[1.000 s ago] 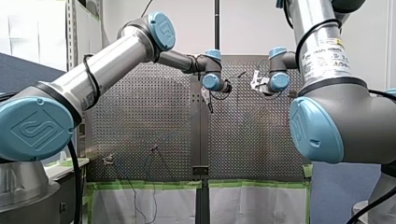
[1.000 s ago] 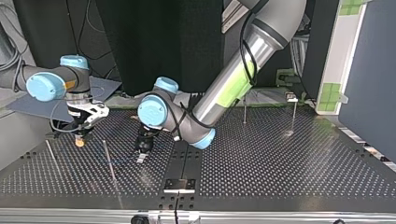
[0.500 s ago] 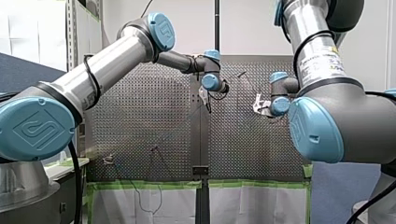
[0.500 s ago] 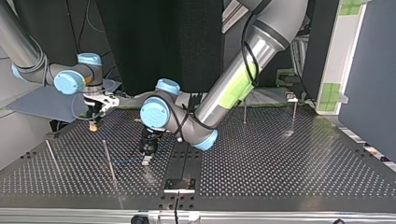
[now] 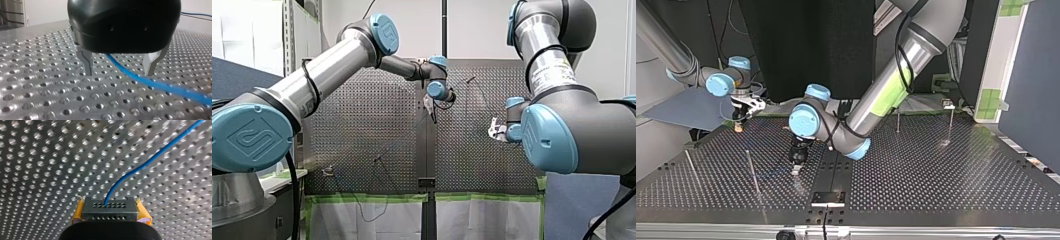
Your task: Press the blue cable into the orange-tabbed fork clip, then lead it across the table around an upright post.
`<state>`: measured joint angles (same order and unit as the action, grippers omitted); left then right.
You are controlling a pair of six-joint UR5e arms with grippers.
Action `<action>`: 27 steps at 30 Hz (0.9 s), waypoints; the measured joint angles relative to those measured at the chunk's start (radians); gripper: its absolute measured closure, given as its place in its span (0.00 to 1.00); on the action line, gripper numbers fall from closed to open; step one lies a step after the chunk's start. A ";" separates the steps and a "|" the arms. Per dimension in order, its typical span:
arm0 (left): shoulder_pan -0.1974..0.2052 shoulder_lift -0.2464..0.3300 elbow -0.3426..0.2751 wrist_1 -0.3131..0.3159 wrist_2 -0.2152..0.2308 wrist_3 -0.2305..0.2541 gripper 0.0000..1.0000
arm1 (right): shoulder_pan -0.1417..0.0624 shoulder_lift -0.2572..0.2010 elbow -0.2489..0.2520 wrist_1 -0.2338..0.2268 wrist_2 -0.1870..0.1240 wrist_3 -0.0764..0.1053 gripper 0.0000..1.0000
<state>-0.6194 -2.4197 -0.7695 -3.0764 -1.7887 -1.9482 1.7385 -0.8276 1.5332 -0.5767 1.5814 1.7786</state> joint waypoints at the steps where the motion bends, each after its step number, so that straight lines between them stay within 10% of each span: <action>1: 0.001 0.000 -0.001 0.000 0.000 0.001 0.00 | 0.000 0.007 0.000 -0.008 0.004 0.000 1.00; 11: 0.008 0.000 -0.004 0.001 0.000 0.004 0.00 | -0.009 0.084 0.000 -0.084 0.050 0.006 1.00; 27: 0.015 0.000 -0.004 0.000 0.001 0.008 0.00 | -0.071 0.221 -0.023 -0.221 0.069 0.079 1.00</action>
<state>-0.6049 -2.4196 -0.7731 -3.0766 -1.7877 -1.9404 1.6680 -0.6065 1.5106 -0.7977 1.6503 1.8574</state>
